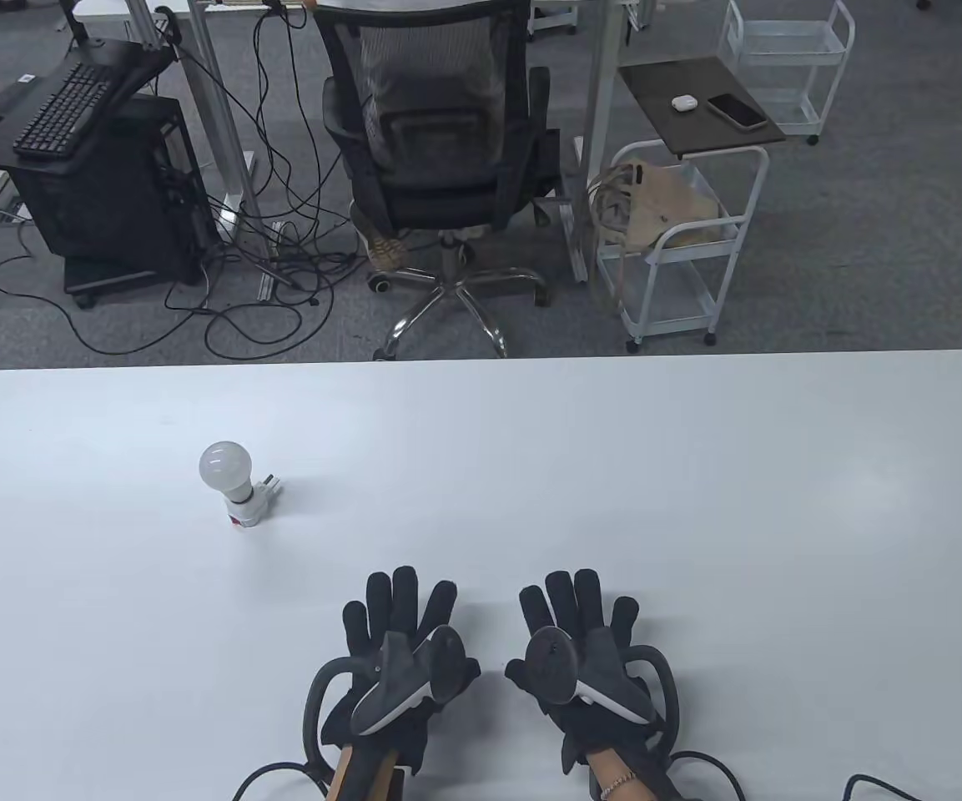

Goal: Unscrew light bulb from socket

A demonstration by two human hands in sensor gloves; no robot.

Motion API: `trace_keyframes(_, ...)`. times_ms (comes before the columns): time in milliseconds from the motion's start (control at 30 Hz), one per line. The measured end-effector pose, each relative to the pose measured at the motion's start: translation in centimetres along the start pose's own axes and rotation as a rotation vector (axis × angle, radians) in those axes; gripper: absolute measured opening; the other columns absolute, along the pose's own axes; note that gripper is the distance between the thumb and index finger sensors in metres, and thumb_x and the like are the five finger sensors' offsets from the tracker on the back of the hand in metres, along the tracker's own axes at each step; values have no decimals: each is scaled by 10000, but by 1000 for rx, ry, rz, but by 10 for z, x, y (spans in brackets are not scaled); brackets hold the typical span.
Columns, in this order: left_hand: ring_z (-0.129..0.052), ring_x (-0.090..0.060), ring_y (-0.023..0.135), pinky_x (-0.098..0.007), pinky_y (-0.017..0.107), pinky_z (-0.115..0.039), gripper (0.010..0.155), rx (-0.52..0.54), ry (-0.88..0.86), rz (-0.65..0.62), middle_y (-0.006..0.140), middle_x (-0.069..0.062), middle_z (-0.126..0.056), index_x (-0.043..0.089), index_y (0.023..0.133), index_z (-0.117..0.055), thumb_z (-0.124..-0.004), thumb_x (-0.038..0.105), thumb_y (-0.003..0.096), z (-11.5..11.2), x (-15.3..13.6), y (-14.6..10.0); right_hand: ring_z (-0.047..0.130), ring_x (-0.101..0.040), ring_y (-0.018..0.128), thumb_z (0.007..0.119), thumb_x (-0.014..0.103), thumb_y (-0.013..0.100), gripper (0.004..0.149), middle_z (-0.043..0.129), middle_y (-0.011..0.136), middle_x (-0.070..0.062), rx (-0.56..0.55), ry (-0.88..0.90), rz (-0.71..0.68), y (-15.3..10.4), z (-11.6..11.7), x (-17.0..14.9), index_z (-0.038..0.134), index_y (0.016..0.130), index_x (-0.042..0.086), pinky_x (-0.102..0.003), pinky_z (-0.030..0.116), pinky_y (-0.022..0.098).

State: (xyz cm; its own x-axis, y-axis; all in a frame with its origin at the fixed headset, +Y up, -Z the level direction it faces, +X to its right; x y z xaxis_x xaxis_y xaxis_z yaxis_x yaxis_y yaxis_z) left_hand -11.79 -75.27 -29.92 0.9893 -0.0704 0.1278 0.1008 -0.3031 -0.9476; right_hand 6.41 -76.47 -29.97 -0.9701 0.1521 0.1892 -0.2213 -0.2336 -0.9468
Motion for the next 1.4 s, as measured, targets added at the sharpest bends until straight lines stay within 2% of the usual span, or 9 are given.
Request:
trace_keyframes(400, 93, -395, 1098, -599, 814, -78, 863, -13, -17, 4, 1263, -107, 122, 372, 1148, 47, -462, 737, 554, -5, -4, 4, -151, -371, 1027, 548, 587, 651, 771, -53, 1184, -95, 22, 51, -6, 1, 3, -3, 66, 1152, 253, -663, 6, 640)
trace_keyframes(533, 85, -392, 1106, -602, 817, -81, 865, -25, -28, 42, 1271, -100, 111, 378, 1148, 45, -470, 736, 552, -7, -13, 12, -150, -375, 1027, 548, 586, 651, 773, -53, 1183, -98, 3, 52, -34, -1, -1, 2, 63, 1152, 252, -663, 8, 640)
trace_keyframes(667, 80, -388, 1113, -600, 822, -82, 873, -17, -113, 104, 1276, -97, 105, 388, 1146, 40, -490, 734, 547, -2, -43, 20, -148, -378, 1026, 549, 584, 652, 771, -52, 1183, -100, 12, 53, -53, -2, 0, 6, 65, 1152, 250, -663, 11, 641)
trace_keyframes(767, 49, -378, 1133, -585, 836, -95, 886, 59, -172, 187, 1292, -102, 62, 393, 1147, 24, -532, 722, 540, 4, -80, 23, -144, -380, 1028, 548, 583, 653, 770, -50, 1183, -101, 17, 76, -60, -1, 2, 4, 65, 1152, 249, -663, 13, 642)
trace_keyframes(933, 12, -383, 1144, -569, 846, -118, 935, 78, -278, 372, 1293, -97, 33, 360, 1141, 41, -580, 708, 536, 4, -151, 30, -141, -385, 1026, 547, 580, 655, 769, -46, 1182, -107, 24, 105, -54, -1, 2, 0, 67, 1153, 244, -662, 16, 641)
trace_keyframes(1133, -60, -374, 1174, -547, 862, -152, 992, 75, -571, 540, 1289, -99, -11, 280, 1142, 48, -618, 702, 539, -4, -222, 49, -138, -392, 1028, 545, 579, 659, 764, -39, 1187, -113, 44, 116, -77, 2, 6, 5, 71, 1157, 243, -663, 14, 640)
trace_keyframes(1400, -45, -377, 1159, -544, 857, -145, 950, 71, -734, 576, 1281, -78, 7, 391, 1115, 34, -679, 659, 546, -9, -263, 99, -128, -405, 1029, 536, 575, 667, 758, -21, 1193, -137, 30, 300, -99, 2, -1, 5, 90, 1170, 225, -667, 19, 636)
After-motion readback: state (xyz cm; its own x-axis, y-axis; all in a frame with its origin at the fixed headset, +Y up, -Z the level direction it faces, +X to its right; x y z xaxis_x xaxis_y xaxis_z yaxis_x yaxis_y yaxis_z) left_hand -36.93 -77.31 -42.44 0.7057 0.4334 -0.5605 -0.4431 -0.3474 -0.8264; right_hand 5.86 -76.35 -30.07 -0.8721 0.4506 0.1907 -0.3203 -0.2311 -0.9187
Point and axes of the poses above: the tracker on the back of each hand, its own x axis roughly to the thumb side, its own y axis roughly from the wrist to the fingertips, z = x × y, the point moved 2 cm from there along y, roughly from the wrist to the fingertips
